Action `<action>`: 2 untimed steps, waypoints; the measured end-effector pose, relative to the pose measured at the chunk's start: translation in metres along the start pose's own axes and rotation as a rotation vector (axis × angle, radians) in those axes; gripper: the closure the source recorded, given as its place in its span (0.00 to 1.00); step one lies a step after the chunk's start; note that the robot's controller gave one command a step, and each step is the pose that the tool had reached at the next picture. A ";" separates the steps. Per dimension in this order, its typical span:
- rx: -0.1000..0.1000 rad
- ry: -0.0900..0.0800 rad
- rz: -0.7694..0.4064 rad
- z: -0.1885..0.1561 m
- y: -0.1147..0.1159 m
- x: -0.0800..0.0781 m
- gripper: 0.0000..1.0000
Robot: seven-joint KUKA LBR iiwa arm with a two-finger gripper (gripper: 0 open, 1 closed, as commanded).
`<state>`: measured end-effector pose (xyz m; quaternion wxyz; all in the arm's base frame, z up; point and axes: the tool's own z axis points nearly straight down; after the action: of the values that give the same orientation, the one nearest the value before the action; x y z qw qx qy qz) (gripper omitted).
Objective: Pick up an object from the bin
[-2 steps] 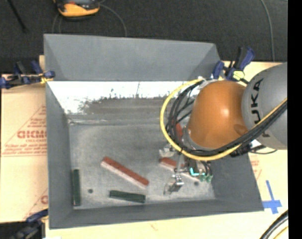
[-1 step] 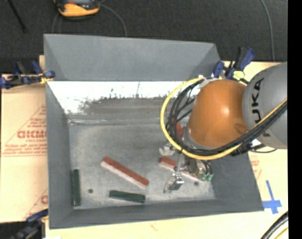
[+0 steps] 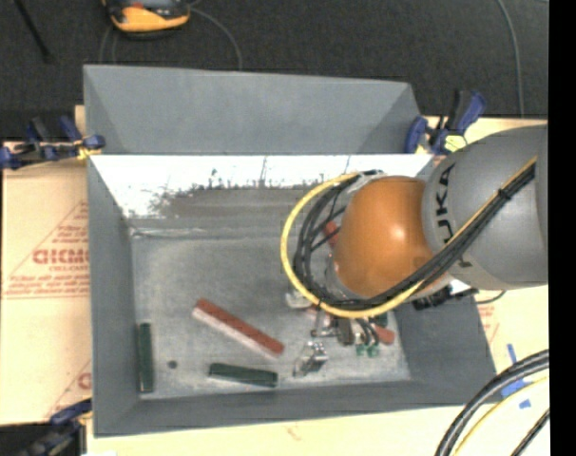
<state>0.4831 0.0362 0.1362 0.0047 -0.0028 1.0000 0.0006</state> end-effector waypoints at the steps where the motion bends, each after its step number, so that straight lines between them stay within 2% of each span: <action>1: 0.001 0.013 -0.080 0.059 0.011 -0.022 1.00; 2: 0.001 0.013 -0.079 0.059 0.011 -0.022 1.00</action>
Offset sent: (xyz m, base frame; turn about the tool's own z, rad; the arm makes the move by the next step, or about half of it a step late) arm 0.0000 0.0000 0.0000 0.0000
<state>0.5052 0.0478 0.0776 -0.0018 -0.0423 0.9991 0.0001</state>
